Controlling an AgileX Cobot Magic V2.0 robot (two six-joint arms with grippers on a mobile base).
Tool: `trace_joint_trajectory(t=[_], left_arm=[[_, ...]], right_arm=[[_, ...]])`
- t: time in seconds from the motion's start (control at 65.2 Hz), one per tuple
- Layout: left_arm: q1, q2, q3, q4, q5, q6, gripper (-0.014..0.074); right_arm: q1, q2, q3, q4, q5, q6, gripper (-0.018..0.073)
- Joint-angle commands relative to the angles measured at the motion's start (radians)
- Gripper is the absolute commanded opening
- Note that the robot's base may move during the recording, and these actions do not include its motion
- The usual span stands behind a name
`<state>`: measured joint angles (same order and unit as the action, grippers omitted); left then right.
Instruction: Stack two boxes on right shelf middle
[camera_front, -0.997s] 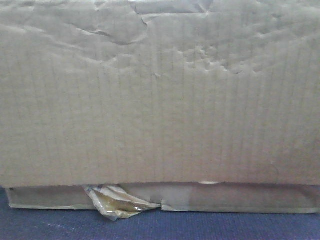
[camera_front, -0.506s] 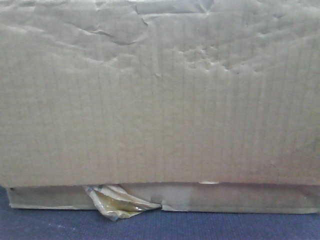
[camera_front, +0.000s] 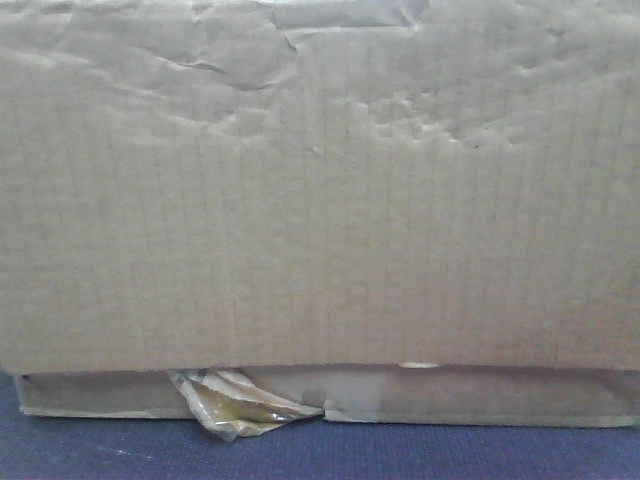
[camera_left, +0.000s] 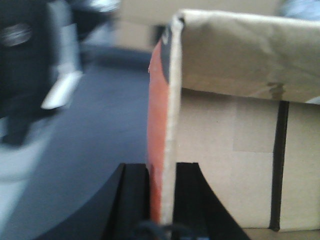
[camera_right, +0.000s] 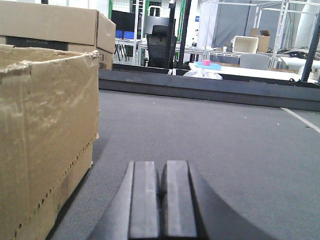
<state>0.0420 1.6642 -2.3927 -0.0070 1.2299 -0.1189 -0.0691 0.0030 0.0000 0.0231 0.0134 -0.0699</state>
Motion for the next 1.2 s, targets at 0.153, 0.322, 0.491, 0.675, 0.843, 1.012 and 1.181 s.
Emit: trace_joint_trajectory(t=[0.153, 0.322, 0.491, 0.675, 0.843, 1.012, 1.181], left_arm=[[-0.35, -0.001, 0.032, 0.176, -0.009, -0.237, -0.0111], [-0.562, -0.001, 0.168, 0.363, -0.009, -0.359, -0.0111], [-0.621, -0.001, 0.312, 0.396, -0.009, -0.454, -0.0111], [-0.623, -0.001, 0.462, 0.383, -0.009, -0.512, -0.0111], [-0.623, -0.001, 0.598, 0.344, -0.009, -0.538, -0.0111], [-0.623, -0.001, 0.711, 0.275, -0.051, -0.565, -0.0111], [-0.623, -0.001, 0.755, 0.237, -0.092, -0.565, -0.0111]], right_arm=[[0.0, -0.003, 0.0, 0.003, -0.023, 0.0, -0.0162], [0.0, -0.003, 0.0, 0.003, -0.023, 0.0, -0.0162], [0.0, -0.003, 0.0, 0.003, -0.023, 0.0, -0.0162], [0.0, -0.003, 0.0, 0.003, -0.023, 0.0, -0.0162], [0.0, -0.003, 0.0, 0.003, -0.023, 0.0, -0.0162], [0.0, -0.003, 0.0, 0.003, -0.023, 0.0, -0.0162], [0.0, -0.003, 0.0, 0.003, -0.023, 0.0, -0.0162]])
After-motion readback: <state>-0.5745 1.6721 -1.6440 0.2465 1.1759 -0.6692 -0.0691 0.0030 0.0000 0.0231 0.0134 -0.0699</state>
